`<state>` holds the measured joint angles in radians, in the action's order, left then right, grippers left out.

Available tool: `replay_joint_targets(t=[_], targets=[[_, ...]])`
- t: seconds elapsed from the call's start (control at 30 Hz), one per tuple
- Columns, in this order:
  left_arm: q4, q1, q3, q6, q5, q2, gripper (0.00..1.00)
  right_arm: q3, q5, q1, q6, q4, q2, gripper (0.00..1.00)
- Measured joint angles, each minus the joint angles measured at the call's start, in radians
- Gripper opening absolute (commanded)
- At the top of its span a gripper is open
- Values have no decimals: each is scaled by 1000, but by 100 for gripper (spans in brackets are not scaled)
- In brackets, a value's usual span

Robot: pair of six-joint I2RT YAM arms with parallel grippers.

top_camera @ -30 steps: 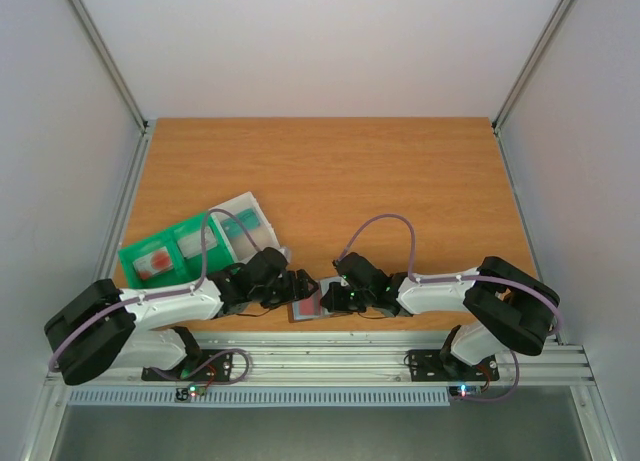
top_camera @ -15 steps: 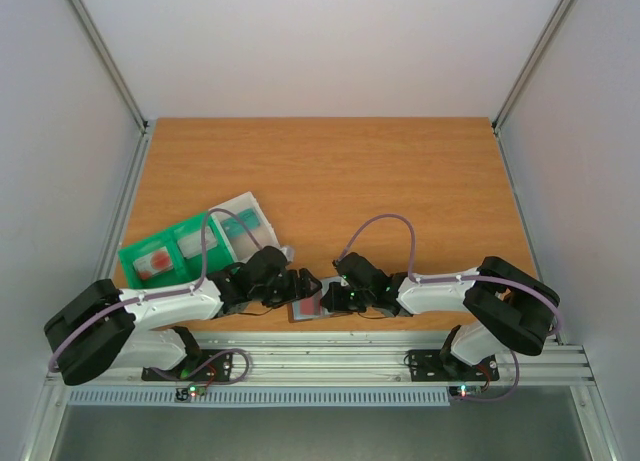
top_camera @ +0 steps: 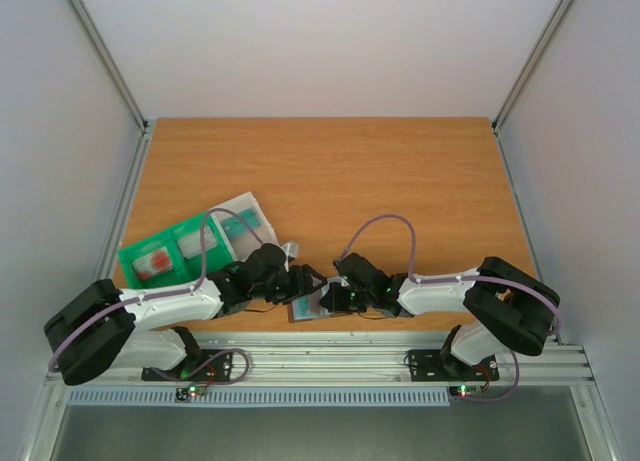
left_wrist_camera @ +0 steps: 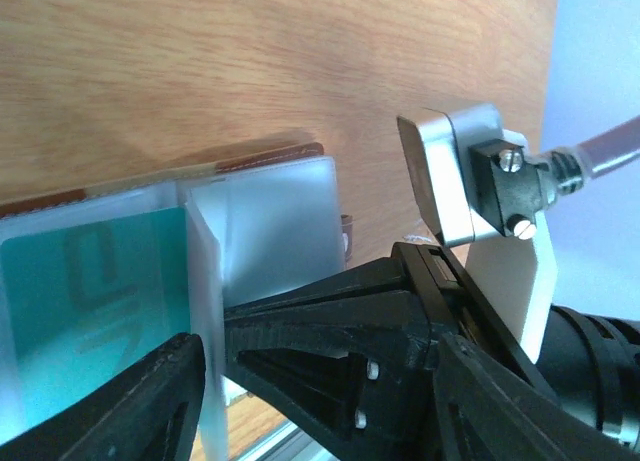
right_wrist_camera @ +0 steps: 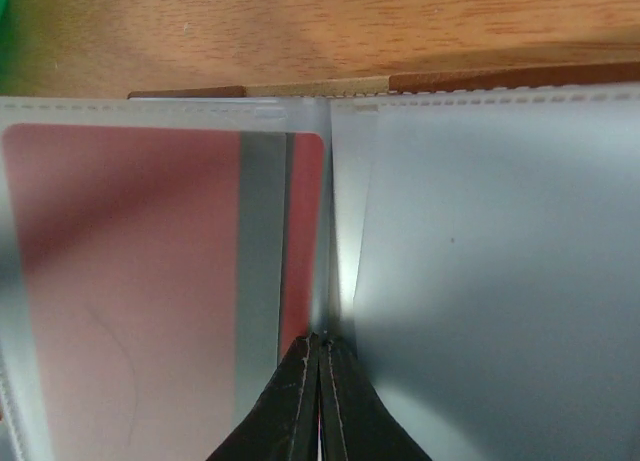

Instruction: Take the credit cards out of the card holder

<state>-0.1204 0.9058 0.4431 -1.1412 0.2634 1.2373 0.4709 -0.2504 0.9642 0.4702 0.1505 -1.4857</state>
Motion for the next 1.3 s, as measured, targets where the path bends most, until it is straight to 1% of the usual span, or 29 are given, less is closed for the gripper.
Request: replay_joint_targets(t=[0.13,0.4,0.53,0.67,0.8,1.0,1.2,1.3], targets=[[-33,0,0,-15,13,24,52,-1,1,0,0,1,2,6],[-55,0,0,-28,25,68,36,-16,10,0,0,2,27,14],[-56,0,0,-29,29,89,36,-35,8,0,0,26,40,15],[-56,0,2,-29,29,99,39,-44,8,0,0,32,51,17],[-56,0,7,-28,36,108,36,-50,16,0,-3,16,92,20],[-60,0,40,-23,54,130,36,-55,50,0,-7,-22,175,20],[-67,0,55,-21,67,150,35,-68,119,0,-11,-116,261,20],[-70,0,61,-20,71,167,35,-69,203,0,-14,-213,333,20]])
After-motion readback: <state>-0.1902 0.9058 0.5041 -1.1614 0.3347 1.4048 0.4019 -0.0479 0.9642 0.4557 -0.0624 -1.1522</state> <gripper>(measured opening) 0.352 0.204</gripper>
